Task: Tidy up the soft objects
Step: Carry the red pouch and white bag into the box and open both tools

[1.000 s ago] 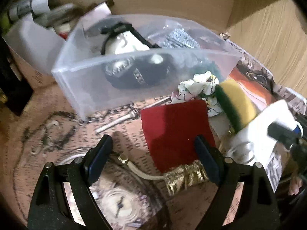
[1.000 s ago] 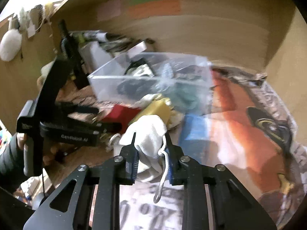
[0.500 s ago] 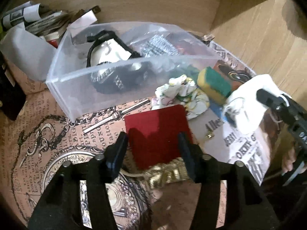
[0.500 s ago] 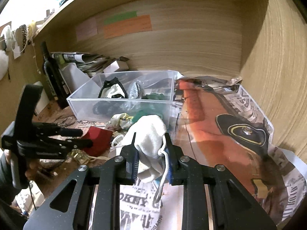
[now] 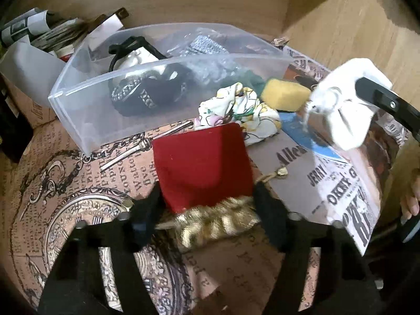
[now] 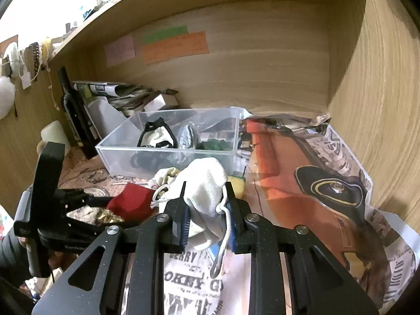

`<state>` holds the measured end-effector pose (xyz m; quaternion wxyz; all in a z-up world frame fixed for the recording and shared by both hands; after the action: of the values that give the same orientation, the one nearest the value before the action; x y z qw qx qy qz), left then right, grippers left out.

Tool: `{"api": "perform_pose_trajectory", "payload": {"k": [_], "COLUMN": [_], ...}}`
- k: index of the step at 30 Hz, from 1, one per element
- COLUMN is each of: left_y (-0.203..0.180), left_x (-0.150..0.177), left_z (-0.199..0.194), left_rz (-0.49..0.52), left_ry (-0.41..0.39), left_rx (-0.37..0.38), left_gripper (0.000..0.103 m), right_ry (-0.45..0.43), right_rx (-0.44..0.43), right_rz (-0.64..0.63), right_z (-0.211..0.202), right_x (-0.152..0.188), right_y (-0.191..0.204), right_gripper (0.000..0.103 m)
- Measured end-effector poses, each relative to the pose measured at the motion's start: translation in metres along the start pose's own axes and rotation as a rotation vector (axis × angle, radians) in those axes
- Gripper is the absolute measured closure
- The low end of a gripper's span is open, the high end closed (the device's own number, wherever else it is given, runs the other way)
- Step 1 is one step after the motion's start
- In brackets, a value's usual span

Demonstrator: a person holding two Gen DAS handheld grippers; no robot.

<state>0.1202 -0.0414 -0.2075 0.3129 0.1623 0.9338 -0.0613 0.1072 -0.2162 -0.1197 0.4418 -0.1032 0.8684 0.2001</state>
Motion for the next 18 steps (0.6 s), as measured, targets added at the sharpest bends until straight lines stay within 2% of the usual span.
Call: {"api": "perform_pose_trajectory", "payload": {"k": [4,7,18], "left_y": [0.004,0.007,0.019], "left_x": [0.005,0.009,-0.011], "left_z": [-0.014,-0.025,-0.091], "left_rz": [-0.005,0.002,-0.035], "left_ry": [-0.019,-0.039,-0.212], "left_rx": [0.017,0.002,-0.067], "left_gripper": [0.061,0.069,0.070], "right_ry": [-0.014,-0.022,-0.088], "right_rx": [-0.014,-0.027,-0.071], "right_rz": [-0.001,0.001,-0.011], "right_z": [0.001,0.003,0.006], "right_x": [-0.005,-0.010,-0.039], "right_y": [0.004,0.006,0.022], "right_gripper": [0.082,0.082,0.082]}}
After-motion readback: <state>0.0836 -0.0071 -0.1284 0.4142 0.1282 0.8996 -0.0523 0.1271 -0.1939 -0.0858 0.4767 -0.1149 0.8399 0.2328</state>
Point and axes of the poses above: each gripper's, at about its wrist camera, not at the fingertips, and z roughly the way its jaws point, y to its left, x to its underside, the point moved 4 cm from there along z, roughly the way its jaws point, and after that the axes turned 9 degrees about z, right-handed, at the moved point
